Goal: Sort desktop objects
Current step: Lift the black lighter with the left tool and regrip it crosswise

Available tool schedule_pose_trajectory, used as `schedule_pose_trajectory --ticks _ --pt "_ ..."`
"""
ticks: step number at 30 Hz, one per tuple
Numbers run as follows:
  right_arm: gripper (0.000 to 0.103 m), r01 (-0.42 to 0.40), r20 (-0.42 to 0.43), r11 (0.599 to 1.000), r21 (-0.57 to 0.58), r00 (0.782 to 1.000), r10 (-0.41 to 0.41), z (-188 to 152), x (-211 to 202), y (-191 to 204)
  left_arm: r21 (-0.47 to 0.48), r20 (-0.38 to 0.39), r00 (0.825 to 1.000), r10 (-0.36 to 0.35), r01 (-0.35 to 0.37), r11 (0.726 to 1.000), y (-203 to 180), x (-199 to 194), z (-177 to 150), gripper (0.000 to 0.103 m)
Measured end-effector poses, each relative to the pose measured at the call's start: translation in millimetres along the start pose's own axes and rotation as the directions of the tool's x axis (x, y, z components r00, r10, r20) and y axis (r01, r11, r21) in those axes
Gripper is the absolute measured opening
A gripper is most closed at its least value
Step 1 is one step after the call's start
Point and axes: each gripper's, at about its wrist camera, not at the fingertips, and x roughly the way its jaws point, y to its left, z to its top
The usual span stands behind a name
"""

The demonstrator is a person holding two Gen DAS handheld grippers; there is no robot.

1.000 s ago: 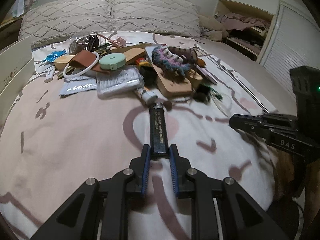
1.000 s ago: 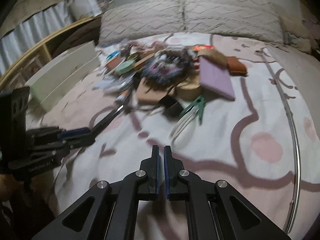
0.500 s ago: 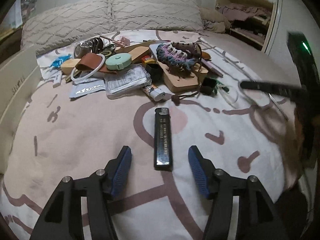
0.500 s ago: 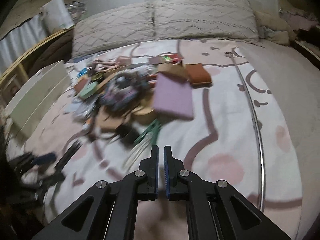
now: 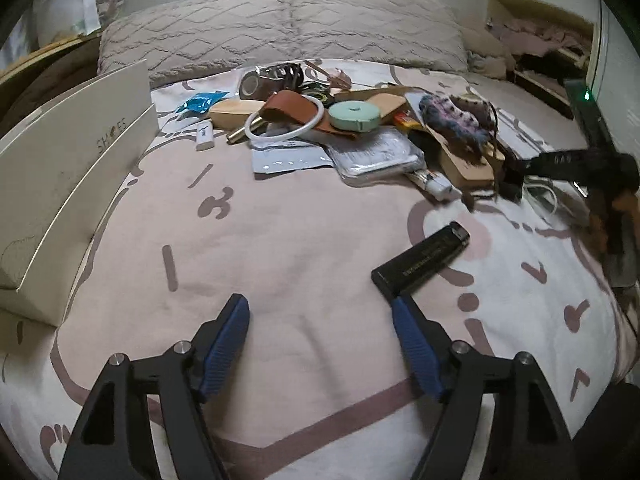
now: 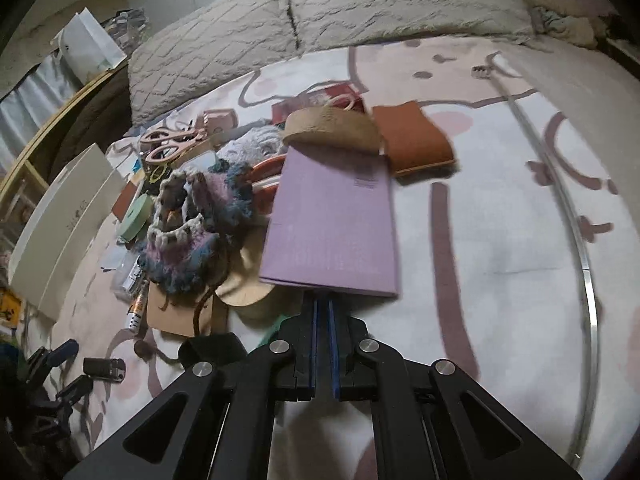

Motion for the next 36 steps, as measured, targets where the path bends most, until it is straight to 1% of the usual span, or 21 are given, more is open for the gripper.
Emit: schedule_pose_trajectory --ticks 3,5,7,10,14,18,20,22,30,34,36 --pt "0.005 -0.046 -0.014 0.997 -0.066 0.999 0.045 -6 0 11 -0.003 -0.003 1.000 -0.007 0.007 1.000 -2 -1 -2 0.077" --pt "0.005 -0.065 -0.031 0.993 -0.101 0.998 0.063 -10 0 18 -0.011 -0.006 1.000 -0.016 0.016 1.000 -5 -1 -3 0.080" --pt "0.005 -0.064 -0.045 0.990 -0.129 0.997 0.058 -17 -1 25 -0.021 -0.009 1.000 -0.021 0.021 1.000 -7 -2 -3 0.083" --pt "0.005 -0.074 -0.048 0.987 -0.144 0.997 0.068 -26 -4 29 -0.024 -0.015 1.000 -0.010 0.010 1.000 -9 -1 -3 0.084" --pt "0.005 -0.136 -0.064 0.983 -0.126 0.990 0.129 -40 -11 30 -0.019 -0.016 1.000 0.015 -0.016 1.000 -10 1 -1 0.084" --pt "0.005 -0.164 -0.060 0.978 -0.131 0.986 0.157 -55 -18 37 -0.037 -0.022 0.999 0.023 -0.024 0.999 -5 4 2 0.084" --pt "0.005 -0.186 -0.064 0.972 -0.145 0.982 0.178 -63 -22 44 -0.043 -0.025 0.999 0.030 -0.031 0.999 -5 6 4 0.085" --pt "0.005 -0.196 -0.066 0.966 -0.171 0.980 0.187 -69 -24 52 -0.048 -0.028 0.999 0.039 -0.041 0.998 -5 8 7 0.088" --pt "0.005 -0.230 -0.061 0.943 -0.240 0.973 0.222 -86 -31 73 -0.083 -0.036 0.996 0.083 -0.086 0.993 -3 23 22 0.089" --pt "0.005 -0.269 -0.065 0.922 -0.278 0.963 0.261 -92 -33 79 -0.105 -0.039 0.996 0.077 -0.081 0.991 -1 22 22 0.089" --pt "0.005 -0.291 -0.073 0.919 -0.267 0.957 0.282 -92 -31 78 -0.115 -0.042 0.999 0.035 -0.039 0.993 -3 18 19 0.089"
